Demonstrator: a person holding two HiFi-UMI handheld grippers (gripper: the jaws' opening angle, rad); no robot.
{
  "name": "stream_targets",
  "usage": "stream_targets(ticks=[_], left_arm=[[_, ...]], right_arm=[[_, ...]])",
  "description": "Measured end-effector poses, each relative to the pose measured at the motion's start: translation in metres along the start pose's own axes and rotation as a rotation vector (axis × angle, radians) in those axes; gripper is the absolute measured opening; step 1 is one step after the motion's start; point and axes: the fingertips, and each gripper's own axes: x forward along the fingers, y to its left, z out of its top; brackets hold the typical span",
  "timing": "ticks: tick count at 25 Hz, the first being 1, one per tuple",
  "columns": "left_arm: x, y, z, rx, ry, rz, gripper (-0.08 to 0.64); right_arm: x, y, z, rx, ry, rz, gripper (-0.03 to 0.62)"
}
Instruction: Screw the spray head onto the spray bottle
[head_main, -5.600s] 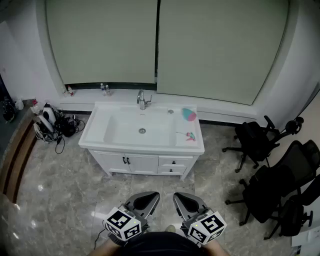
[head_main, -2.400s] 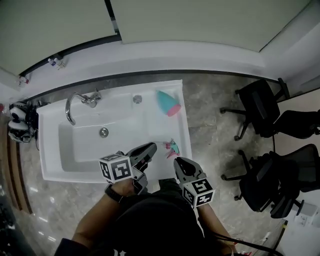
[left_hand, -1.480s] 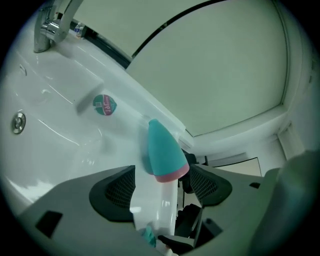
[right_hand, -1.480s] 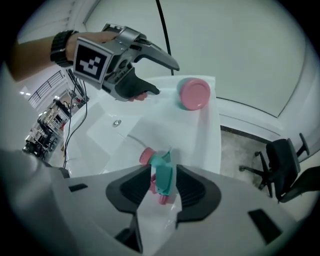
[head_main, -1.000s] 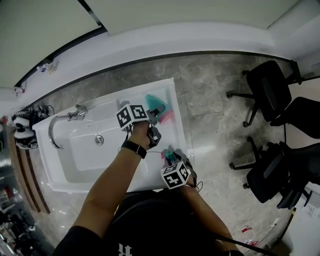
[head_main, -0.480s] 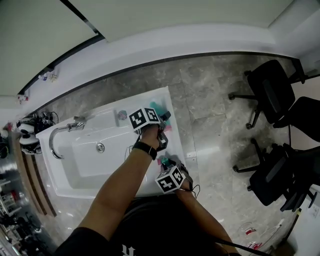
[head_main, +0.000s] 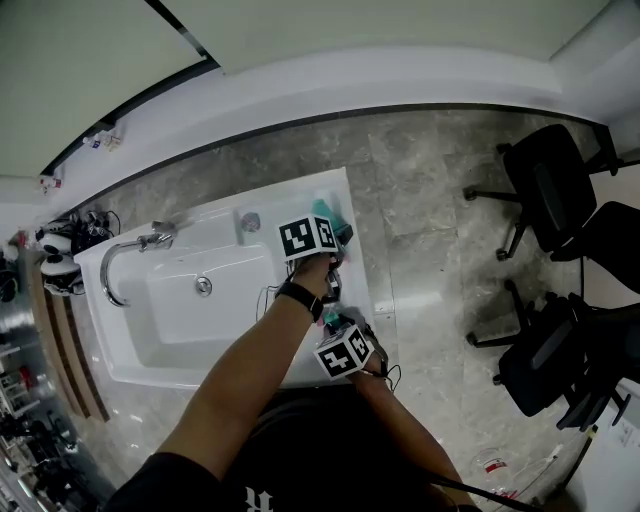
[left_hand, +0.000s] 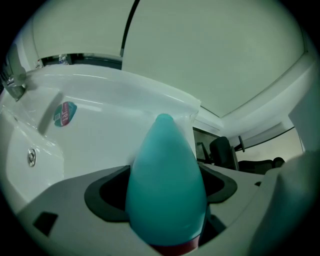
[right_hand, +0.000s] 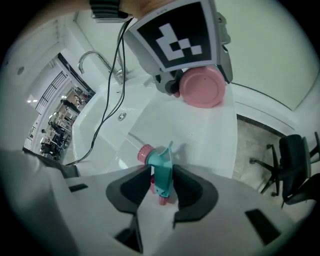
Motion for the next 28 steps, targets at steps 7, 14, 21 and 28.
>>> stream_targets(ticks=[7,14,21,28], left_arm=[[-0.004,0.001,-0.006,0.097,0.015,-0.054,0.405],[-0.012,0.000,-0.009,0.141,0.018,-0.187,0.402],[-0.015,-0.002,-0.008,0.206,0.016,-0.232,0.402],[-0.085,-0.048,0.003,0.438,-0.105,-0.429,0.402]], right_arm=[[-0.003,0.000,-0.001,0.011,-0.030,0.023,0.130],[-0.010,-0.002,0.002,0.010,-0.062,0.035,0.123],[-0.018,-0.011,0.006,0.024,-0.095,0.016,0.120],[-0.074,-0.002,0.011,0.015,-0.199,0.049,0.120]])
